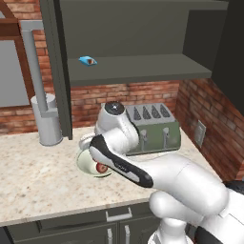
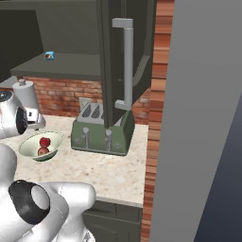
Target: Open the cabinet. Pick the apple and apple from the cabinet and place them into the bowl. Then close the cabinet.
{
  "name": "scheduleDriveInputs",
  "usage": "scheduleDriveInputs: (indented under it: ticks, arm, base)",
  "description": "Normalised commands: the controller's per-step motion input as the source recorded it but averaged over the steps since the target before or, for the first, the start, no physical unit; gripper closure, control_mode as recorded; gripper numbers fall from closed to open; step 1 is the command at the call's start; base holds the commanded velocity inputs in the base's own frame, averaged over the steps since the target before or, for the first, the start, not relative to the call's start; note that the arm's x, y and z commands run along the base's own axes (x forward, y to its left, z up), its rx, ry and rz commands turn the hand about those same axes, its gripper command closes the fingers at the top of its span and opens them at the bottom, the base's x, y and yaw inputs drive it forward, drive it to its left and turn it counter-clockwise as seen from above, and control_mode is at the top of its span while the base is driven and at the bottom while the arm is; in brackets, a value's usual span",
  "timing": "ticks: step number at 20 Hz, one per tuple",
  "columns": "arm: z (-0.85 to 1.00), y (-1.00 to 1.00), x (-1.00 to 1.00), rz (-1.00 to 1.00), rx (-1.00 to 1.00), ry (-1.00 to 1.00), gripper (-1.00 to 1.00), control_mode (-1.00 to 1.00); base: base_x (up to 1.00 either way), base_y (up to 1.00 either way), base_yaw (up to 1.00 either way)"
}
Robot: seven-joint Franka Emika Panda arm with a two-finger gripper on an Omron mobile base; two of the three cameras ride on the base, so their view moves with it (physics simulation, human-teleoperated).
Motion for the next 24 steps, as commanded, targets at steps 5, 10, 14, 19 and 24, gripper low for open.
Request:
scheduleDriveInputs:
  ticks: [5,10,14,19,24]
  arm:
    - [0.95,-0.18,-1.00,0.00,0.01,-0.38,-1.00,-1.00]
    - [1.00,-0.63,-1.00,0.00,0.11,-0.40,-1.00,-1.00]
    - [0.90,-0.39,-1.00,0.02,0.08,-0.45,-1.00,-1.00]
    - [0.77,0.06,-1.00,0.01,0.00,-0.55,-1.00,-1.00]
    - [0.46,0.17,-1.00,0.00,0.00,-0.46,-1.00,-1.00]
  base:
    - [0.00,0.00,0.00]
    - [0.00,0.00,0.00]
    - [0.00,0.00,0.00]
    - [0.00,0.00,0.00]
    - [0.00,0.00,0.00]
